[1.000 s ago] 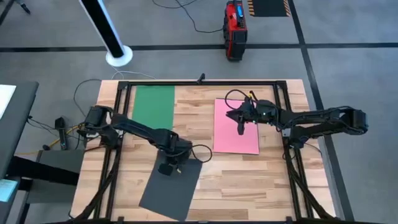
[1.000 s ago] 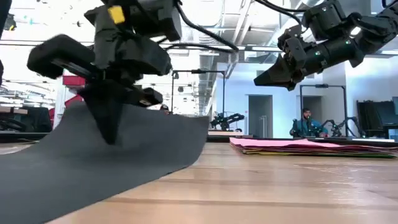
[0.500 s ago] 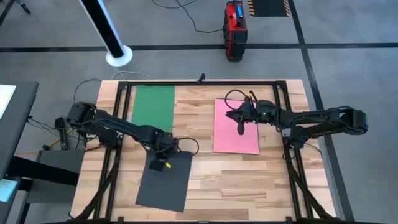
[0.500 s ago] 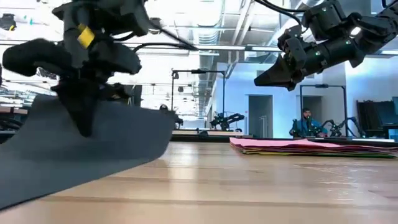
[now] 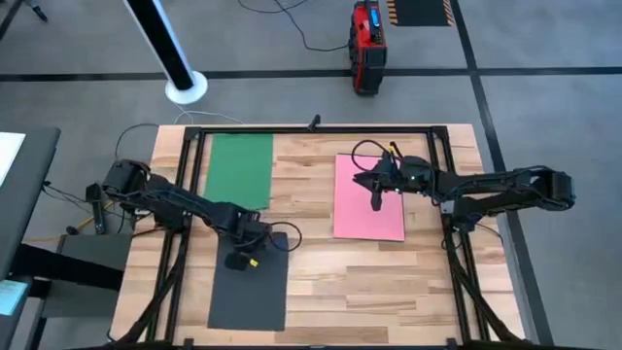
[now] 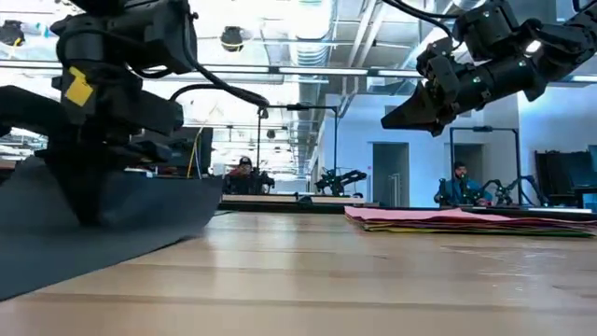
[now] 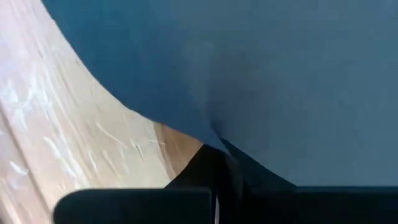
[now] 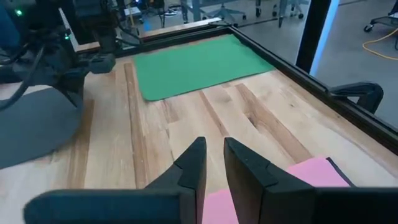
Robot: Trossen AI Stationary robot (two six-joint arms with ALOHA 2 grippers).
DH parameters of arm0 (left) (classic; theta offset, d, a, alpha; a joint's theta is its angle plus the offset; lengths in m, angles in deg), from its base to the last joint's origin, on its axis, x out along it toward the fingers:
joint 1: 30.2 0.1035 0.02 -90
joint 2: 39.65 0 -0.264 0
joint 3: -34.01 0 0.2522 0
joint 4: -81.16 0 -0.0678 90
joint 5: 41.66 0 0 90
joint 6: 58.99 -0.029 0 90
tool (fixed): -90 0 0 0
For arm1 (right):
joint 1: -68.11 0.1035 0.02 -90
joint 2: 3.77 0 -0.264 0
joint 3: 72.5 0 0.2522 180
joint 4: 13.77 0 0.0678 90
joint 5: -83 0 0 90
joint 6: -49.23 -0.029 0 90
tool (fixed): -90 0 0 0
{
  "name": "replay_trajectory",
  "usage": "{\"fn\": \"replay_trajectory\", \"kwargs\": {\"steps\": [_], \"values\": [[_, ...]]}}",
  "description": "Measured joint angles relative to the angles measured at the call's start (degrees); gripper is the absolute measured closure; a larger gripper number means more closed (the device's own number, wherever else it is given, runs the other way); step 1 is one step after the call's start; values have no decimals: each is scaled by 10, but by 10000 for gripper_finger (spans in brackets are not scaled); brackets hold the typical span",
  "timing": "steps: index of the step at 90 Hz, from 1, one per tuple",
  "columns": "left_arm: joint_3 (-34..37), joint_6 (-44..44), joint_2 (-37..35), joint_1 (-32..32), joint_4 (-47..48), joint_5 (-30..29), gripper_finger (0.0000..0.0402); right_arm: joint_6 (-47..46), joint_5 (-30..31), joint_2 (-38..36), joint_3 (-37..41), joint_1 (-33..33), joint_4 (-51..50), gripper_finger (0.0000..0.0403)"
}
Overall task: Organize paper
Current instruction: Move the black paper to the bottom left of the table
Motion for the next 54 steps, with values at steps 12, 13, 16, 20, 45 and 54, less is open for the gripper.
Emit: {"fn": "replay_trajectory", "kwargs": {"steps": [12,13,16,20,45,54], "values": [[0,-1,0,-1,18,0,401,0,0,0,0,0,0,347],[0,-1,0,-1,18,0,401,0,0,0,0,0,0,347],[0,-5,0,-1,19,0,401,0,0,0,0,0,0,347],[0,-11,0,-1,19,0,401,0,0,0,0,0,0,347],[0,-8,0,-1,31,-3,401,0,0,0,0,0,0,347],[-4,6,1,-1,34,-4,399,0,0,0,0,0,0,347]]}}
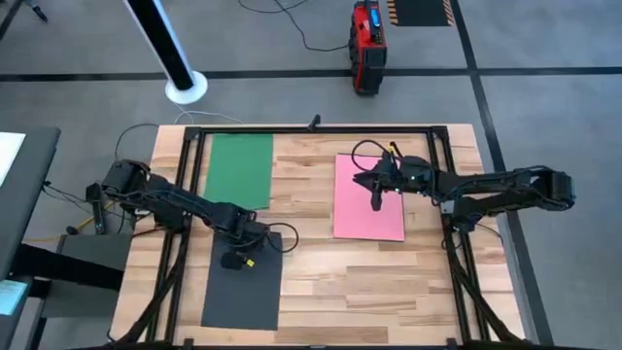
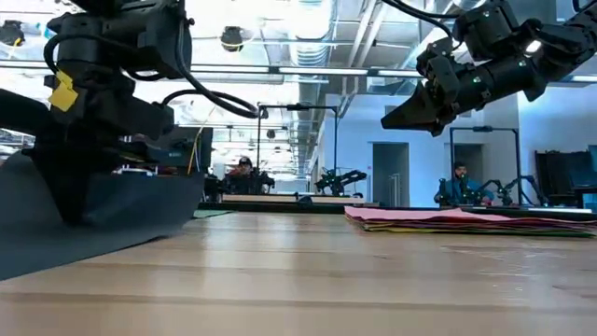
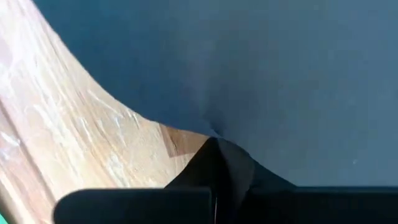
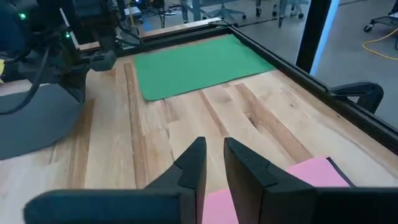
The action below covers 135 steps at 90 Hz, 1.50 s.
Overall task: Organize paper
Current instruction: Move the black paper to the bottom left of the table
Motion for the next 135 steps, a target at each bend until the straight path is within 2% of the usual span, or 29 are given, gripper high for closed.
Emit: {"fn": "replay_trajectory", "kwargs": {"steps": [41,53,87,121,135], "values": [[-12,11,1,1,-4,6,296,0,0,0,0,0,0,347],[-26,28,0,9,-4,3,289,0,0,0,0,0,0,347],[-56,7,0,66,-5,-8,282,0,0,0,0,0,0,347],[-56,19,0,72,-8,-7,210,0,0,0,0,0,-7,347],[-56,15,0,72,-13,-7,201,0,0,0,0,0,-7,347]]}}
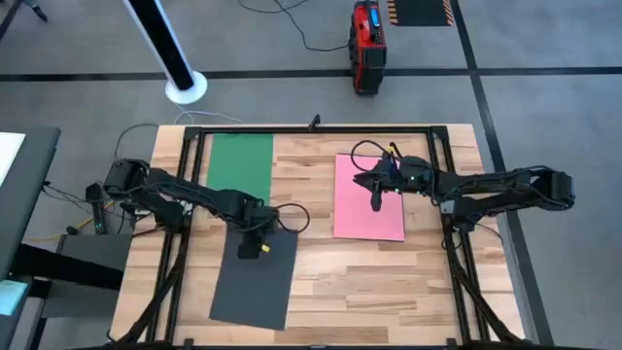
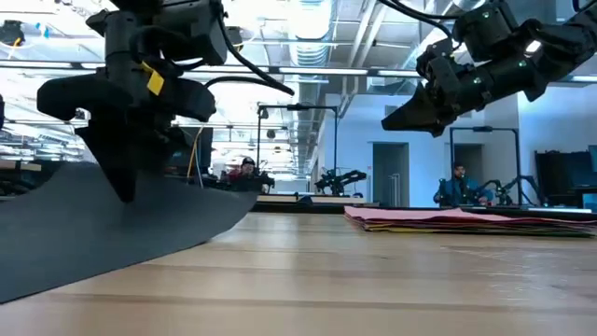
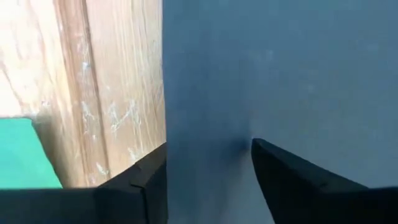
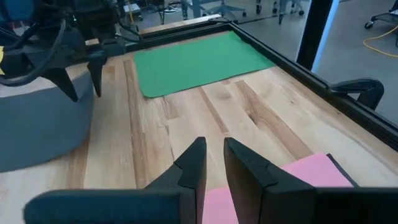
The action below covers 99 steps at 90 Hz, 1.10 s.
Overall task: Organize paper
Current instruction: Move the black paper to the bottom left of the table
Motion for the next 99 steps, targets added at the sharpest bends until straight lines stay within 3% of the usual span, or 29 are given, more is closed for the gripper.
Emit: {"fn": "replay_trajectory", "kwargs": {"steps": [59,79,89,99], "values": [[-20,-13,0,13,-26,1,201,0,0,0,0,0,0,347],[-39,-9,0,11,-23,42,202,0,0,0,0,0,0,347],[-39,-14,3,-21,-17,47,227,0,0,0,0,0,0,347],[-38,-20,16,-60,-21,38,290,0,0,0,0,0,-2,347]]}}
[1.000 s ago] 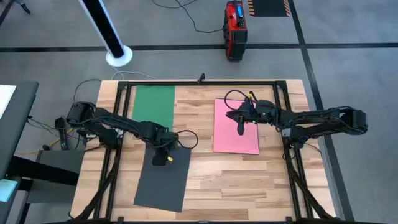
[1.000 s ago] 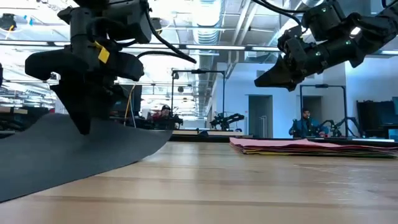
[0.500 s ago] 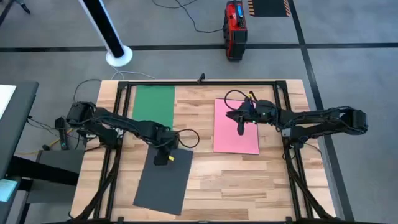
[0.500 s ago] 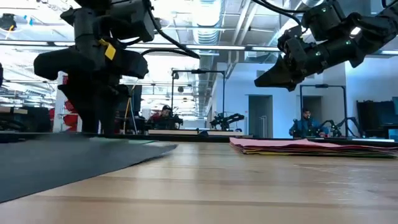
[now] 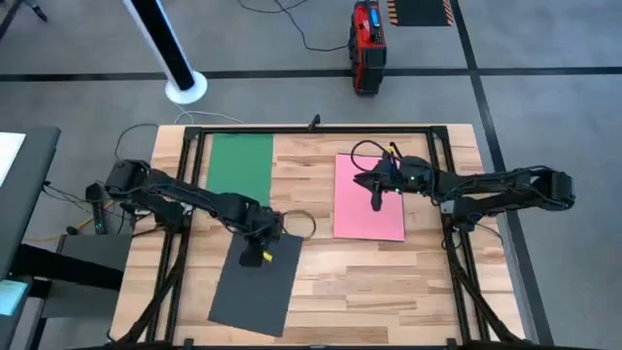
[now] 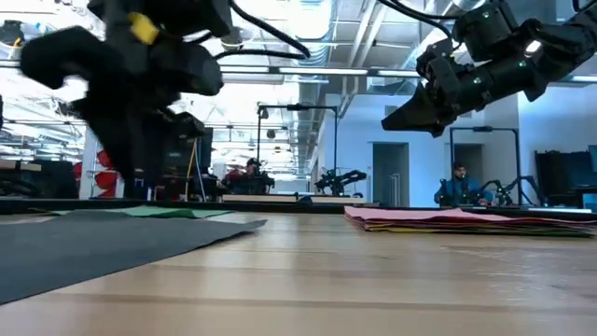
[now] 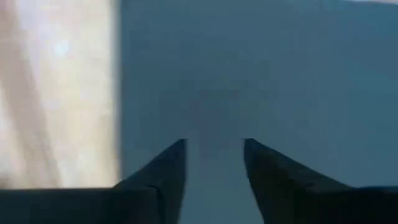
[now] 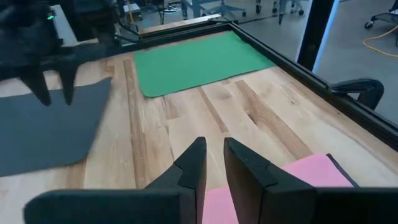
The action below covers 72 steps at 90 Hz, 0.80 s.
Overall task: Organize paper
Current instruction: Move the black paper to the bottom left of the table
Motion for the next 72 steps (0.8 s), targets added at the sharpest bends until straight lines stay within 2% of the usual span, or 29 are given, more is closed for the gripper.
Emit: {"fn": "replay_trajectory", "kwargs": {"steps": [9,14,41,72], "values": [[0,3,20,-25,-17,-14,367,0,0,0,0,0,-1,347],[0,17,33,-32,-35,-15,390,0,0,0,0,0,1,347],[-4,43,101,-56,-47,-18,401,0,0,0,0,0,0,347],[1,111,80,-56,-7,-46,401,0,1,0,0,0,-2,347]]}}
